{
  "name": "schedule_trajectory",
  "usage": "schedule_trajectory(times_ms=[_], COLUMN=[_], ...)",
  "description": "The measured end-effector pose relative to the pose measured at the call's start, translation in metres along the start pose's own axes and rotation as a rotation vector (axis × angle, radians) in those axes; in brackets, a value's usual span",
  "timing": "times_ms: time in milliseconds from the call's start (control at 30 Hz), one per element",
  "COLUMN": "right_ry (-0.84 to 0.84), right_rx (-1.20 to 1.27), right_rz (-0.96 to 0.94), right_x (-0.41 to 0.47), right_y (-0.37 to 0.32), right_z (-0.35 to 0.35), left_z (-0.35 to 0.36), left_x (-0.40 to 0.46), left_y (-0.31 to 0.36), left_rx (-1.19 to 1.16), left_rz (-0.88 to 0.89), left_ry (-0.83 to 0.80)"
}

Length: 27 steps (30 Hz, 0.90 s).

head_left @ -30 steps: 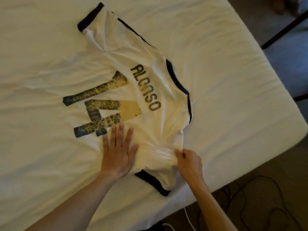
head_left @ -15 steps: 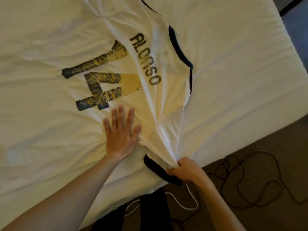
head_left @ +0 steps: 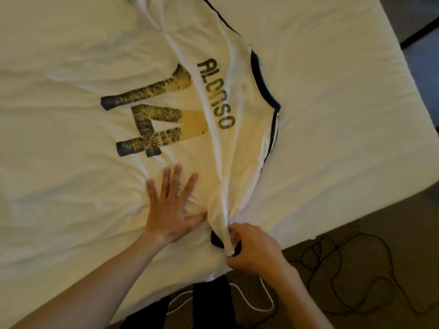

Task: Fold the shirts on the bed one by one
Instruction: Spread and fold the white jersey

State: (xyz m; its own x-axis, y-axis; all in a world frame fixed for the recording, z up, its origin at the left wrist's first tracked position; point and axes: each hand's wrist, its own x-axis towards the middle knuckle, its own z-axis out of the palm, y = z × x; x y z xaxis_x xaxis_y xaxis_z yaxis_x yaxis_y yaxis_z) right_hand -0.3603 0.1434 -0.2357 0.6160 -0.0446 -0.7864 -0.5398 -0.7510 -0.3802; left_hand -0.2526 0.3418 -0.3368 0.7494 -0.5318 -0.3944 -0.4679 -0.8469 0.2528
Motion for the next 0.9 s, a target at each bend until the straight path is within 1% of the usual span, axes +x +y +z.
schedule_trajectory(times_ms=[33,67,100,133,167,200,233,333,367,433,500,533,600,667,700,733,767,833,867,900], right_ry=[0.033,0.204,0.415,0.574,0.650,0.672,0.667,0.661,0.703,0.854,0.968,0.975,0.902,0.786,0.756,0.772,0.832,0.981,0.989,0.927], right_rx=[0.110,0.227,0.363,0.509,0.658,0.775,0.829,0.787,0.786,0.784,0.836,0.878,0.890,0.810,0.769,0.749,0.785,0.946,0.994,1.006], right_rz=[0.062,0.127,0.203,0.270,0.329,0.368,0.385,0.378,0.372,0.431,0.459,0.433,0.377,0.359,0.361,0.376,0.414,0.483,0.468,0.426], right_x=[0.010,0.023,0.039,0.056,0.074,0.090,0.105,0.132,0.137,0.139,0.134,0.131,0.122,0.108,0.101,0.096,0.092,0.085,0.081,0.076], right_y=[0.004,0.009,0.014,0.017,0.019,0.022,0.023,0.029,0.033,0.045,0.047,0.046,0.039,0.037,0.038,0.041,0.042,0.035,0.027,0.019], right_z=[-0.014,-0.029,-0.046,-0.062,-0.077,-0.092,-0.106,-0.139,-0.144,-0.147,-0.139,-0.132,-0.111,-0.088,-0.078,-0.070,-0.063,-0.055,-0.049,-0.041], left_z=[0.000,0.001,0.001,0.000,0.000,-0.001,-0.001,-0.003,-0.004,-0.005,-0.006,-0.007,-0.007,-0.007,-0.006,-0.006,-0.006,-0.005,-0.004,-0.004], left_x=[0.001,0.002,0.004,0.006,0.006,0.008,0.007,0.008,0.009,0.011,0.012,0.013,0.012,0.012,0.013,0.014,0.014,0.013,0.012,0.011], left_y=[0.003,0.007,0.011,0.014,0.017,0.019,0.020,0.020,0.020,0.019,0.019,0.019,0.018,0.018,0.018,0.018,0.018,0.018,0.017,0.017], left_rx=[-0.007,-0.011,-0.006,0.004,0.012,0.015,0.018,0.048,0.045,0.041,0.055,0.059,0.051,0.037,0.031,0.026,0.023,0.028,0.033,0.038], left_rz=[-0.013,-0.029,-0.047,-0.063,-0.076,-0.087,-0.100,-0.114,-0.115,-0.113,-0.110,-0.109,-0.112,-0.110,-0.108,-0.109,-0.111,-0.115,-0.112,-0.106], left_ry=[-0.014,-0.027,-0.040,-0.051,-0.064,-0.080,-0.096,-0.133,-0.146,-0.176,-0.198,-0.203,-0.201,-0.188,-0.183,-0.182,-0.183,-0.182,-0.184,-0.187])
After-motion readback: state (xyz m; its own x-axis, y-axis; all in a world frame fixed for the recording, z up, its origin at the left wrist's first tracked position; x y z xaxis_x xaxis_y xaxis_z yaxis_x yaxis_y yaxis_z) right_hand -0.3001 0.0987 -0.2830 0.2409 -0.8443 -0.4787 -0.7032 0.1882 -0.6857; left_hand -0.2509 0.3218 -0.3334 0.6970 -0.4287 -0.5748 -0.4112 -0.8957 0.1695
